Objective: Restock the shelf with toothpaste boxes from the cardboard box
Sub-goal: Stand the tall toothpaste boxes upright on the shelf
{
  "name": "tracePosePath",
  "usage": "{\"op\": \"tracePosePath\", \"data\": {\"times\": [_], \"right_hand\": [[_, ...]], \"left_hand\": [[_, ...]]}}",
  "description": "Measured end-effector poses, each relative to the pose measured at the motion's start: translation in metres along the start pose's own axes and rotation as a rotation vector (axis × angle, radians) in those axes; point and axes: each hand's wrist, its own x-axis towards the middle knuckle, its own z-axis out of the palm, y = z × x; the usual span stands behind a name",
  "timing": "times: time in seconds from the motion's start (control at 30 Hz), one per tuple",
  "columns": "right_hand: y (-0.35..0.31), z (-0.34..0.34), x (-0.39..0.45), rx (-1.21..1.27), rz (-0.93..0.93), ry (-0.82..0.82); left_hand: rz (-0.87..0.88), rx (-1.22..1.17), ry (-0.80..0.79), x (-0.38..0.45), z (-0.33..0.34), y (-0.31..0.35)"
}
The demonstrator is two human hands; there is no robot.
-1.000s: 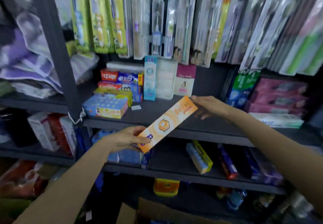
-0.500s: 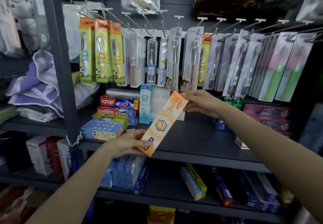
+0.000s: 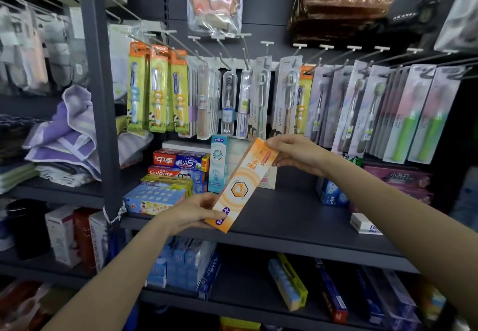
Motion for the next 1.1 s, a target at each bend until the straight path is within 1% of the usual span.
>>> {"op": "tracePosePath", "data": {"times": [0.03, 0.07, 0.13, 0.17, 0.2, 0.23, 0.27, 0.33, 0.37, 0.4, 0.47, 0.53, 0.57, 0.63, 0.7, 0.73, 0.8, 0.87, 1.0, 1.1], "right_hand": [[-0.002, 0.0, -0.001, 0.015, -0.006, -0.009], [-0.003, -0.001, -0.001, 0.048, 0.003, -0.02], [-0.004, -0.001, -0.002, 0.139, 0.092, -0.053], [-0.004, 0.0, -0.001, 0.173, 0.157, -0.075], [-0.003, 0.002, -0.001, 0.188, 0.22, -0.095], [0.0, 0.003, -0.001, 0.175, 0.26, -0.1], [0.003, 0.004, 0.0, 0.159, 0.269, -0.08], [0.01, 0.002, 0.003, 0.158, 0.196, 0.019], [0.011, -0.001, 0.005, 0.157, 0.134, 0.072], [0.012, -0.005, 0.007, 0.148, 0.073, 0.115], [0.011, -0.011, 0.009, 0.097, -0.015, 0.149], [0.007, -0.014, 0.009, 0.033, -0.041, 0.134], [0.006, -0.015, 0.01, 0.025, -0.043, 0.119], [0.005, -0.016, 0.013, 0.077, -0.043, 0.114], [0.005, -0.013, 0.02, 0.155, -0.029, 0.173], [0.005, -0.01, 0.024, 0.146, -0.021, 0.208], [0.008, -0.001, 0.037, 0.018, 0.009, 0.269], [0.012, 0.008, 0.053, -0.092, 0.042, 0.306], [0.013, 0.018, 0.098, -0.406, 0.047, 0.302], [0.023, 0.021, 0.134, -0.508, 0.065, 0.298]], "left_hand": [[0.06, 0.118, 0.108, 0.003, 0.0, 0.001], [0.147, 0.253, 0.272, 0.007, 0.0, 0.001], [0.373, 0.462, 0.696, 0.01, 0.003, 0.004], [0.477, 0.527, 0.863, 0.01, 0.004, 0.008], [0.568, 0.59, 0.973, 0.009, 0.005, 0.013], [0.638, 0.653, 1.033, 0.009, 0.005, 0.017], [0.689, 0.707, 1.057, 0.009, 0.004, 0.02], [0.729, 0.756, 1.053, 0.014, 0.002, 0.021], [0.724, 0.765, 1.02, 0.017, 0.002, 0.021], [0.701, 0.757, 0.964, 0.021, 0.002, 0.019], [0.601, 0.626, 0.797, 0.026, 0.003, 0.015], [0.475, 0.484, 0.627, 0.029, 0.003, 0.01], [0.431, 0.457, 0.583, 0.03, 0.003, 0.008], [0.396, 0.426, 0.551, 0.032, 0.006, 0.007], [0.355, 0.421, 0.52, 0.034, 0.011, 0.007], [0.311, 0.446, 0.502, 0.036, 0.015, 0.007], [0.235, 0.504, 0.477, 0.042, 0.021, 0.003], [0.188, 0.504, 0.462, 0.052, 0.021, -0.006], [0.127, 0.525, 0.467, 0.072, 0.011, -0.016], [0.105, 0.552, 0.481, 0.088, -0.002, -0.022]]}}
